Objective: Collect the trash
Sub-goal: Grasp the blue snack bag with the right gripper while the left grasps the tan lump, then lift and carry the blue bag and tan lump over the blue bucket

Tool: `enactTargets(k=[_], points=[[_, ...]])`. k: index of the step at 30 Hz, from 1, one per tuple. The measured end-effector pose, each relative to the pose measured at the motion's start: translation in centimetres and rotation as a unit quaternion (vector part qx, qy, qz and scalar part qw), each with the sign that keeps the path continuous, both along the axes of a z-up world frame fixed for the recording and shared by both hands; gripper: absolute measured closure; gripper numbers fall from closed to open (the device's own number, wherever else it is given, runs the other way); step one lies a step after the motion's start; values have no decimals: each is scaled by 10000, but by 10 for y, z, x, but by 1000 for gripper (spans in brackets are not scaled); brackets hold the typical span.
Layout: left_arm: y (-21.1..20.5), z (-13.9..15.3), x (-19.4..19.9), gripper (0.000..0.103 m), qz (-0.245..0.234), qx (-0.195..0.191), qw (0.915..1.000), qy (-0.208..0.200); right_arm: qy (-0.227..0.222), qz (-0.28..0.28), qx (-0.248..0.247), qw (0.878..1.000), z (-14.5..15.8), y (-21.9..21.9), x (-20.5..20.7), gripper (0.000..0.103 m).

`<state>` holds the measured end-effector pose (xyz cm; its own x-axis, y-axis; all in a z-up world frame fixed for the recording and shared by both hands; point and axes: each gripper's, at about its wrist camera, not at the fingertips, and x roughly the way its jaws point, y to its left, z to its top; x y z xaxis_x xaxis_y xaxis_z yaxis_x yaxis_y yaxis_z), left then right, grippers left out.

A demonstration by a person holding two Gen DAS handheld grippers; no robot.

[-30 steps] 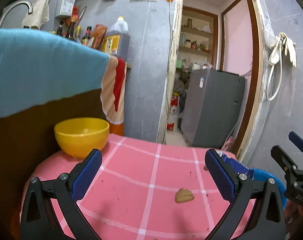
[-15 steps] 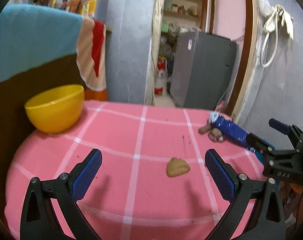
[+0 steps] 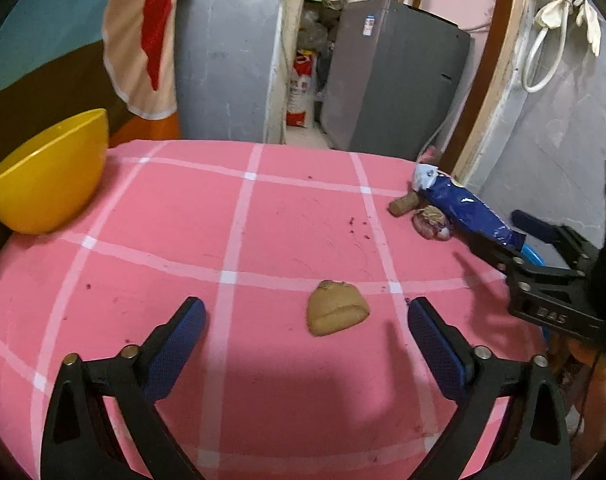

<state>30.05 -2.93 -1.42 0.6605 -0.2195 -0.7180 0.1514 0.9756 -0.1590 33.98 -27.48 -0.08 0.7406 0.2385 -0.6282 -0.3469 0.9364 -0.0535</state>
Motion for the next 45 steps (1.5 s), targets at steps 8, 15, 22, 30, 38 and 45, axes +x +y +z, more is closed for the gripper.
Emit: enactTargets(k=[8, 15, 22, 30, 38, 45], points=[[-8, -5, 4, 48, -427, -134, 9990, 82, 211, 98, 175, 9996, -7, -4, 6, 39], [-11, -8, 7, 69, -433, -47, 9990, 120, 103, 225, 159, 9996, -7, -1, 1, 53], [-8, -8, 8, 74, -419, -152, 9989, 118, 43, 212, 334, 9992, -6, -6, -4, 66], [-3, -8, 9, 74, -398, -358, 9985, 125, -146, 196, 426, 9988, -5, -8, -14, 77], [2, -9, 10, 74, -392, -508, 9979, 117, -333, 241, 362, 9985, -3, -6, -21, 88], [2, -8, 8, 75, -396, -588, 9974, 91, -720, 358, 252, 9964, 3, -4, -35, 92]])
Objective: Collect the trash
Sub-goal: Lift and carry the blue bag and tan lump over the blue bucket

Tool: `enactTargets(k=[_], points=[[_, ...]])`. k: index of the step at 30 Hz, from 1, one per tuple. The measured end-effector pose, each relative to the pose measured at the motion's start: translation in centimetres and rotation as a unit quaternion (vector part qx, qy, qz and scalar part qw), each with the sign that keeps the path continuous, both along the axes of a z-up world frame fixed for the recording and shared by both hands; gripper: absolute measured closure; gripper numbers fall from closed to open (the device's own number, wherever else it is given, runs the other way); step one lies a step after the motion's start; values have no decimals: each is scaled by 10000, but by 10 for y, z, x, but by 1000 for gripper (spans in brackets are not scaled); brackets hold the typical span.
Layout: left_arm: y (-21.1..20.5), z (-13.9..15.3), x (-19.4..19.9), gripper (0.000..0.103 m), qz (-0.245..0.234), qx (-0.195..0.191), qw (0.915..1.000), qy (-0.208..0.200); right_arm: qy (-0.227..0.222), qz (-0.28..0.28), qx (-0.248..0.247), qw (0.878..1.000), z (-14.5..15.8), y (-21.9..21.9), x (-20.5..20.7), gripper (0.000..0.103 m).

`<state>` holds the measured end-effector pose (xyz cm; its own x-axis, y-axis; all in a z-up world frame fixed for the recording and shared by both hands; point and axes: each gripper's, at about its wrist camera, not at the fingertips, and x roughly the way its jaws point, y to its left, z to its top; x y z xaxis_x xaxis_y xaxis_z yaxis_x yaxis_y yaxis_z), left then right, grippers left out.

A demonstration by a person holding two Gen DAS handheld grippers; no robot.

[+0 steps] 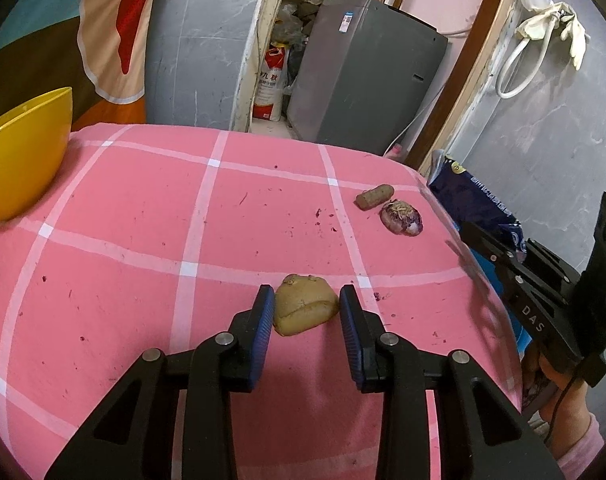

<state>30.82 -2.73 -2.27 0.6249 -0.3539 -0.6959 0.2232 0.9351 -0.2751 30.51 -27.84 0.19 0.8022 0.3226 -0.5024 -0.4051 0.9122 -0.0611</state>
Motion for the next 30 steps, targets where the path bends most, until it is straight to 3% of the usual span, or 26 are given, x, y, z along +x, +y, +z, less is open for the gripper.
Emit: enactTargets(k=[8, 17, 24, 30], points=[[2, 3, -3, 75, -14, -16, 9999, -132, -337, -31, 93, 9994, 5, -3, -10, 93], [-25, 34, -28, 75, -135, 82, 9947, -1013, -1113, -129, 327, 9932, 36, -13, -33, 93], [-53, 75, -44, 75, -106, 36, 9819, -1889, -1569, -337, 431, 9861, 53, -34, -52, 93], [-81, 97, -43, 75, -241, -50, 9746, -2228, -1867, -605, 606, 9787, 69, -59, -66, 93]])
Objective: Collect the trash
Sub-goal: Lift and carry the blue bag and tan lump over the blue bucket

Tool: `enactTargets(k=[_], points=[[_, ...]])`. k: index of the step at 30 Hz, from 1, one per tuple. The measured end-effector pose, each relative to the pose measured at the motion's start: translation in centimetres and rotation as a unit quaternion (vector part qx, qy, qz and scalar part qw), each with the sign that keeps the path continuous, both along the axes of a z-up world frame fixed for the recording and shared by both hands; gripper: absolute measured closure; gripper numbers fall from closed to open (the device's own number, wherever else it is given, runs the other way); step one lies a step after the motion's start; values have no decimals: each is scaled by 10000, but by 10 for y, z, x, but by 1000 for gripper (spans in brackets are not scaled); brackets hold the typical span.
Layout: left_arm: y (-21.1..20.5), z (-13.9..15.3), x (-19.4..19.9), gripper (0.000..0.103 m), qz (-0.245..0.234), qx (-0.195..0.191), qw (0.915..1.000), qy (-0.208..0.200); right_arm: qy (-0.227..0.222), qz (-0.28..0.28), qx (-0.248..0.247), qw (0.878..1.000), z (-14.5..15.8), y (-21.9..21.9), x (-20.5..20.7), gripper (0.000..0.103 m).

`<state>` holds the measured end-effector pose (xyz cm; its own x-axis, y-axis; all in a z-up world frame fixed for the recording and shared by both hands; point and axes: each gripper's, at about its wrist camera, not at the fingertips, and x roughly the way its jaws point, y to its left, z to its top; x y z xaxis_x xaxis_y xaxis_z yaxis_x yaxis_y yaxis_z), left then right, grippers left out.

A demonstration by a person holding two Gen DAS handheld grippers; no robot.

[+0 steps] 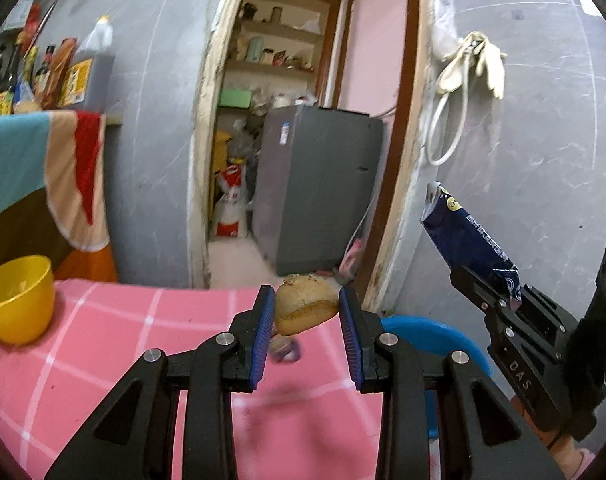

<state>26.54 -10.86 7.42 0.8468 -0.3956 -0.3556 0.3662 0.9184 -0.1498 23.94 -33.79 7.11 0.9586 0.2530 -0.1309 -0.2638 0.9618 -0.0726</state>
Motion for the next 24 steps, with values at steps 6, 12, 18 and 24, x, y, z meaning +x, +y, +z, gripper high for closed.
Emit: enactTargets(k=[6, 12, 18, 24], points=[[-38, 12, 3, 75, -272, -48, 9995, -126, -174, -331, 154, 9992, 11, -30, -12, 93], [-76, 12, 10, 75, -558, -96, 9984, -47, -122, -657, 324, 9972, 11, -61, -16, 93], [-109, 3, 24, 75, -751, -144, 9968, 234, 152, -884, 462, 9949, 4, -89, -13, 93], [-131, -12, 39, 75, -873, -122, 9941, 630, 574, -948, 338, 9933, -10, -102, -6, 93]])
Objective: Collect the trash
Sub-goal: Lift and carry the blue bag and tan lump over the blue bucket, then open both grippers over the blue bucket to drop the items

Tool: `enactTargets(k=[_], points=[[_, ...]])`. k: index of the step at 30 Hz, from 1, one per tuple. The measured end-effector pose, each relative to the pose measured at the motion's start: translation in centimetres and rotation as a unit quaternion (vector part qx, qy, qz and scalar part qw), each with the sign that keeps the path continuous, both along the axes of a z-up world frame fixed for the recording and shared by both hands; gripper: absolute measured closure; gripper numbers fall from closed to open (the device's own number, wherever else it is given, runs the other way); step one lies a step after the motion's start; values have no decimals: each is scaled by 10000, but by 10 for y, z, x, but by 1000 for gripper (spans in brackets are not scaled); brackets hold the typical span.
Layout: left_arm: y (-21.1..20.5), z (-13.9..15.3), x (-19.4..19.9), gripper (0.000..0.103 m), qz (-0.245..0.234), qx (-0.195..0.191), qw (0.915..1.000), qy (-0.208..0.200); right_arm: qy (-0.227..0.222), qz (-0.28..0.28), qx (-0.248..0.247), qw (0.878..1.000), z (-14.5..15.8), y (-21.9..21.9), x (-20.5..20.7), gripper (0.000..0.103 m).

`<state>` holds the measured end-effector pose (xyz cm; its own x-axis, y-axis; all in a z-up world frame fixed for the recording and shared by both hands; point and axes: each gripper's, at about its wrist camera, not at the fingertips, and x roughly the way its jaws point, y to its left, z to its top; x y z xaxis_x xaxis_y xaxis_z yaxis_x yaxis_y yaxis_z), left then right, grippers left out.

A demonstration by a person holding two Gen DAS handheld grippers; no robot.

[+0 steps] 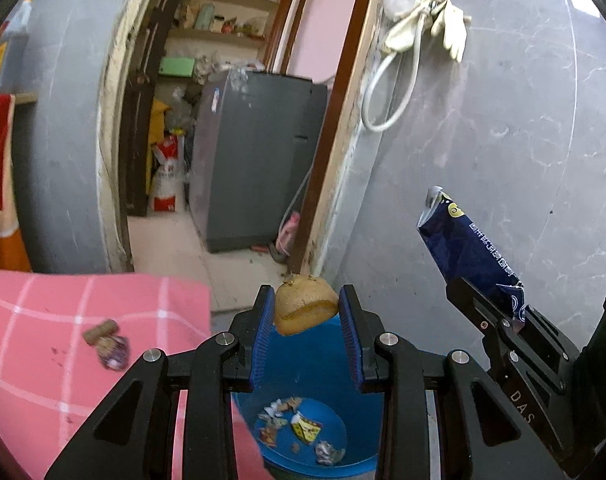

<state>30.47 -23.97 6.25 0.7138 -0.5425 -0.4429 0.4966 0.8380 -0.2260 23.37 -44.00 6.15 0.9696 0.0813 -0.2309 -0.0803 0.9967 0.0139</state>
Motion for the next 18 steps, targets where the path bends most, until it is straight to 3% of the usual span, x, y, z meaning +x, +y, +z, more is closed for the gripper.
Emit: enactTargets(k=[11, 18], points=[[-25, -39, 32, 74, -146, 296, 9938, 1058, 1107, 38, -44, 9938, -35, -14, 36, 91], [-26, -53, 43, 74, -61, 441, 9891, 1406, 1526, 80, -63, 9882, -49, -12, 48, 89]])
